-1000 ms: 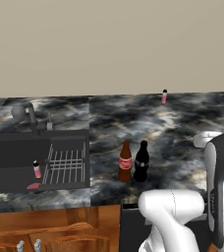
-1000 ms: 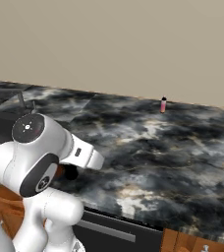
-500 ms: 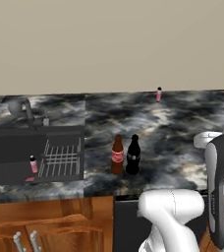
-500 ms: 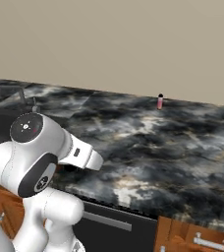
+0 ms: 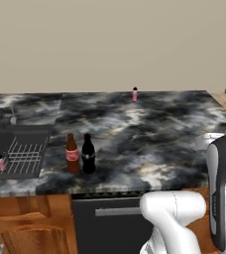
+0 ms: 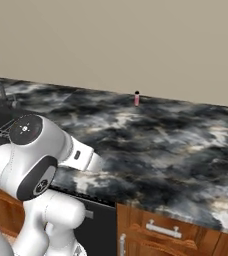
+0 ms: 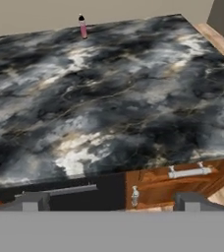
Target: Place the large bottle from the dining counter next to the other large bottle outside the sink, and place the small bottle from the dining counter next to the other small bottle inside the sink.
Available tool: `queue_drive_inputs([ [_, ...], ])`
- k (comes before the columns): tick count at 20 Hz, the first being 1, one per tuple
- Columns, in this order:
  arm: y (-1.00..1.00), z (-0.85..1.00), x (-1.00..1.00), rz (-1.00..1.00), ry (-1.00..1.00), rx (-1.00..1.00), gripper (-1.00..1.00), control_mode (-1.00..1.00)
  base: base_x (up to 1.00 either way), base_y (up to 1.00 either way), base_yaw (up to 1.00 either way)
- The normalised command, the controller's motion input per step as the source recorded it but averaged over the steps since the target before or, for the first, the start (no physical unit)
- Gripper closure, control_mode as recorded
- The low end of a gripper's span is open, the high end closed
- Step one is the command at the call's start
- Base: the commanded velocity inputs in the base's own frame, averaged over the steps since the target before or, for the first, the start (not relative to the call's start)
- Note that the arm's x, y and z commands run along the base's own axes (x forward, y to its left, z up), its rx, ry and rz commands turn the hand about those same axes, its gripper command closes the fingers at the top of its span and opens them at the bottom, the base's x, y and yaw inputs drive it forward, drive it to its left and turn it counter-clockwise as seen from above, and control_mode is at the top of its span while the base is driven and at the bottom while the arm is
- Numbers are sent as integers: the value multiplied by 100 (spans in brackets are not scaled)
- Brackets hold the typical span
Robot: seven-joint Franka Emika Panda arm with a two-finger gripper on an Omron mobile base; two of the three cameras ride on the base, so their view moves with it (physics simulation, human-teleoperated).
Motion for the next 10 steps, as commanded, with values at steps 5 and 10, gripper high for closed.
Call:
queue_drive_inputs([
  [5, 0, 0, 0, 0, 0, 0, -100, 100, -1, -81, 19],
  [10, 0, 0, 0, 0, 0, 0, -100, 100, 48, -64, 20],
])
